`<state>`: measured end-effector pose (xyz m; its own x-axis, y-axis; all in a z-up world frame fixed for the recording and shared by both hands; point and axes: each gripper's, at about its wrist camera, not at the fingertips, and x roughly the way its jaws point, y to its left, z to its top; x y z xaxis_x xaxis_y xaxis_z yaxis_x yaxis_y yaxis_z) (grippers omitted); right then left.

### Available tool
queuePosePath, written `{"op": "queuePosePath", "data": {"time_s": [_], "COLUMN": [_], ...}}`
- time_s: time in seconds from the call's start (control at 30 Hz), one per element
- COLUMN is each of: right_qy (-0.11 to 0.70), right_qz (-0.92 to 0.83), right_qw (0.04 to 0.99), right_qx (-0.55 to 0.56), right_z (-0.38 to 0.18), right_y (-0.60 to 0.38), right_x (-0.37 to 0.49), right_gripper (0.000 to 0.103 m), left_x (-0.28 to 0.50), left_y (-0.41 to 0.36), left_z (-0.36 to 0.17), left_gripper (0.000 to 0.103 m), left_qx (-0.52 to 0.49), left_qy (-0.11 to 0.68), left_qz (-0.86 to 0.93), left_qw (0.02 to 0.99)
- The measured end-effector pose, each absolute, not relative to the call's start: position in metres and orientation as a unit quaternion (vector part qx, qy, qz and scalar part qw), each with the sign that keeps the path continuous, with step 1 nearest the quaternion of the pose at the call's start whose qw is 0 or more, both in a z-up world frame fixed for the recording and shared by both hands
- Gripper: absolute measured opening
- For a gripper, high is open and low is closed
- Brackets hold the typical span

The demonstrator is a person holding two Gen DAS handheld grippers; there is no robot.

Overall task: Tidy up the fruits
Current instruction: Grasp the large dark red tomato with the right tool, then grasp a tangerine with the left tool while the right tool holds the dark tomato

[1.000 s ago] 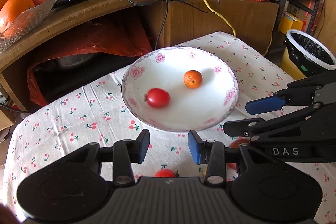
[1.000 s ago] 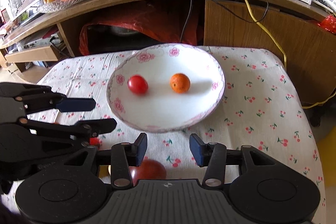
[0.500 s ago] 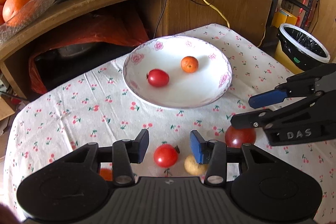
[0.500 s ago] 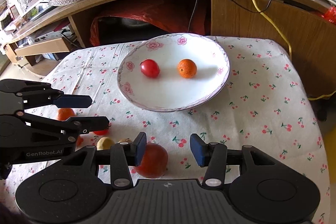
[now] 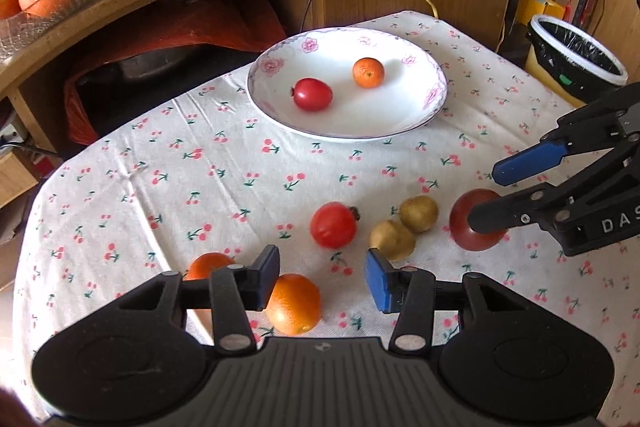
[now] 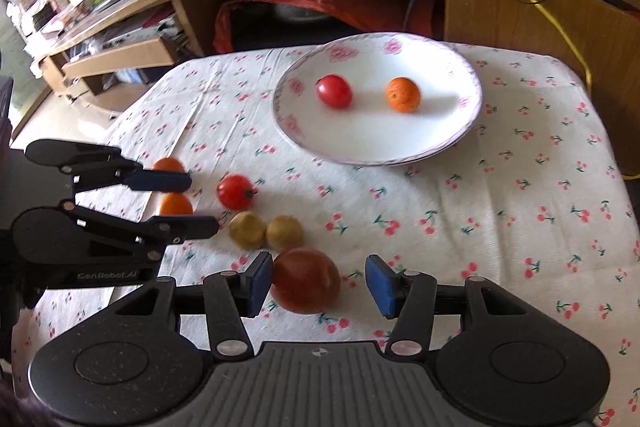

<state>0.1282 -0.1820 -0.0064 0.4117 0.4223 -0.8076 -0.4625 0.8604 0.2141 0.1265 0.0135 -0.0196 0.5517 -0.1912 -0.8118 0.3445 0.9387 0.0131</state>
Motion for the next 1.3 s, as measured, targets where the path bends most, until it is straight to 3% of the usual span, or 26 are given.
{"op": "queuePosePath", "data": {"time_s": [0.53, 0.87, 1.3], "right_qy": [0.499, 0.502, 0.502], "right_qz": [0.284, 0.283, 0.282], "right_qw": [0.818, 0.816, 0.816], "right_qx": [-0.036, -0.047, -0.051], "right_z": [-0.019, -0.021, -0.022], "right_y": [-0.166, -0.158, -0.156], "right_x": [0.124, 0.123, 0.124], "right_gripper": [0.046, 0.037, 0.036], "left_x": [0.116, 0.112, 0.113], "left_y": [0.027, 0.029, 0.030], "left_z": [-0.024, -0.024, -0.023], "left_gripper": [0.056, 0.057, 0.057], "left_qx": [0.088, 0.096, 0.095], "left_qy": [0.449, 0.451, 0.465], "left_qz": [-0.141, -0.144, -0.142], "left_qw": [0.878, 0.875, 0.868]}}
